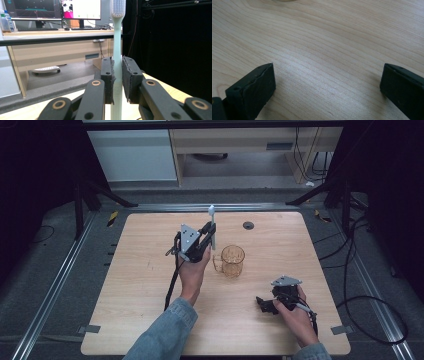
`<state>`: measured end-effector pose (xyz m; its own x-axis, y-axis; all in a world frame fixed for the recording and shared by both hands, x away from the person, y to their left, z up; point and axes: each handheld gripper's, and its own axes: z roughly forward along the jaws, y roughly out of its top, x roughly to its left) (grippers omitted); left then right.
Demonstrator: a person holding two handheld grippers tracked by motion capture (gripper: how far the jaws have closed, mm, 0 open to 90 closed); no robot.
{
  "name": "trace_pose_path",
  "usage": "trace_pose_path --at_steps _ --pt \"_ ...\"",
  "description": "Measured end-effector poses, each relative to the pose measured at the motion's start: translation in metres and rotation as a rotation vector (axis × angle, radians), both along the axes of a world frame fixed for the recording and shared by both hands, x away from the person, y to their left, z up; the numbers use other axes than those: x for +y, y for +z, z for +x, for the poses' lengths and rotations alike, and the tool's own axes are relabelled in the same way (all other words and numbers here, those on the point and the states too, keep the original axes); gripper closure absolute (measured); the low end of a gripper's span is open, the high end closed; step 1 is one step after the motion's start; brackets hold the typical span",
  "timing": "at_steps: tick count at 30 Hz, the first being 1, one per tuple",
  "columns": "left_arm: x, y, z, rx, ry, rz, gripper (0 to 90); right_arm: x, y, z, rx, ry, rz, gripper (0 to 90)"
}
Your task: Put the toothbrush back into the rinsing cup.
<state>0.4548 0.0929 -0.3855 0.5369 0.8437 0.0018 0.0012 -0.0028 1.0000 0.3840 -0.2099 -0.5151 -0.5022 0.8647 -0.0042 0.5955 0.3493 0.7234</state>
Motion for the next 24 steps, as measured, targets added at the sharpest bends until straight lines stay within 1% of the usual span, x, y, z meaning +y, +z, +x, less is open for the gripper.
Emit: trace_pose_path --at_steps 4,5,6,7,11,18,24 --pt "0.001 -0.004 -0.002 -0.004 -0.001 0.001 79.0 0.000 0.000 0.000 0.000 0.001 0.002 0.4" --pt "0.002 -0.008 -0.002 -0.004 0.002 -0.008 79.0 0.000 0.000 0.000 -0.001 0.002 0.001 0.4" --pt "0.002 -0.008 -0.002 -0.004 0.002 -0.008 79.0 0.000 0.000 0.000 -0.001 0.002 0.001 0.4" --pt "0.003 -0.011 -0.001 0.004 0.000 -0.020 79.0 0.000 0.000 0.000 0.000 0.004 0.001 0.4" --pt "0.003 -0.014 -0.003 -0.001 -0.002 -0.033 79.0 0.000 0.000 0.000 0.000 0.004 0.003 0.4" --pt "0.000 -0.019 -0.007 -0.005 -0.007 -0.029 79.0 0.000 0.000 0.000 -0.001 0.005 0.003 0.4" --pt "0.000 -0.023 -0.008 -0.001 -0.014 -0.038 79.0 0.000 0.000 0.000 -0.001 0.005 0.002 0.5"
